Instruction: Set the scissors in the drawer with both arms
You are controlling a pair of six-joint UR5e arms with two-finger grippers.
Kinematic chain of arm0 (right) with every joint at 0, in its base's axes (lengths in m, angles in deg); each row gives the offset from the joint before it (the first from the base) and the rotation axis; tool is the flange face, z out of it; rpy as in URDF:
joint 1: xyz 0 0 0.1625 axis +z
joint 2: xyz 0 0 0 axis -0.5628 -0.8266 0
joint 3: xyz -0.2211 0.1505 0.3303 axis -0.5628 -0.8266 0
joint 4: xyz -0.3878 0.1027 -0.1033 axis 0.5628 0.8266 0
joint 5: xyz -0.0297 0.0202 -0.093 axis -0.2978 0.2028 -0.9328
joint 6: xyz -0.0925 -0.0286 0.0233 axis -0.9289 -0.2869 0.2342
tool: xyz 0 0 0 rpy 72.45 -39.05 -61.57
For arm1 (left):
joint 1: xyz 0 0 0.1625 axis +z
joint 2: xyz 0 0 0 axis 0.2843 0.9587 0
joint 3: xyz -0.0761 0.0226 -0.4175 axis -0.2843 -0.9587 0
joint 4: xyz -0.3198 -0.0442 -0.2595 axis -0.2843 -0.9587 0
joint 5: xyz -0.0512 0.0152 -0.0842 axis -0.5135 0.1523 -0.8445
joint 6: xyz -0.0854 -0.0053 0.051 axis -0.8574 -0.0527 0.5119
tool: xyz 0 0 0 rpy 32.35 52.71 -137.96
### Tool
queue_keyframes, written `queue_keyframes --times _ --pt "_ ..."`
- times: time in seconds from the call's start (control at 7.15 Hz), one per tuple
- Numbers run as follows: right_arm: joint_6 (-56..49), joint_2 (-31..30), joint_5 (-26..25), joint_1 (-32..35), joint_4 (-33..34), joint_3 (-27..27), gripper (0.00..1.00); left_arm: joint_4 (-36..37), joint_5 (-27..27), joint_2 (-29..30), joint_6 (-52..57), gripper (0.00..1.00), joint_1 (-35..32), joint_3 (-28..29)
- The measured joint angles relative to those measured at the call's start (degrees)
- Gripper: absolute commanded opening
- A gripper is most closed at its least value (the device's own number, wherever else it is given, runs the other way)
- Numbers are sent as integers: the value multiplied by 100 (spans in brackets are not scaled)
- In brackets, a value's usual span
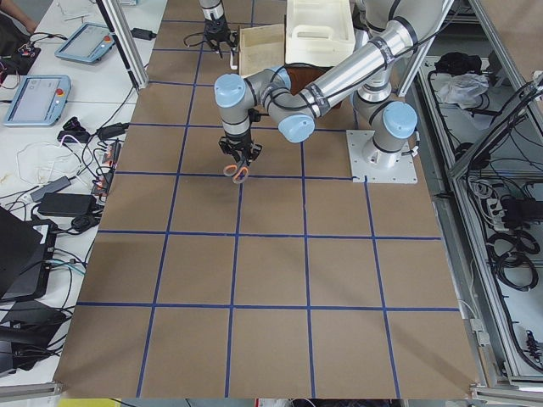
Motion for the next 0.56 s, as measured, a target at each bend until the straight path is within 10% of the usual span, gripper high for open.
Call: queue_keyframes --times 0.56 --pt "1017 -1117 -31 -395 141 284 100 -601 -196 -562 -1627 0 -942 86"
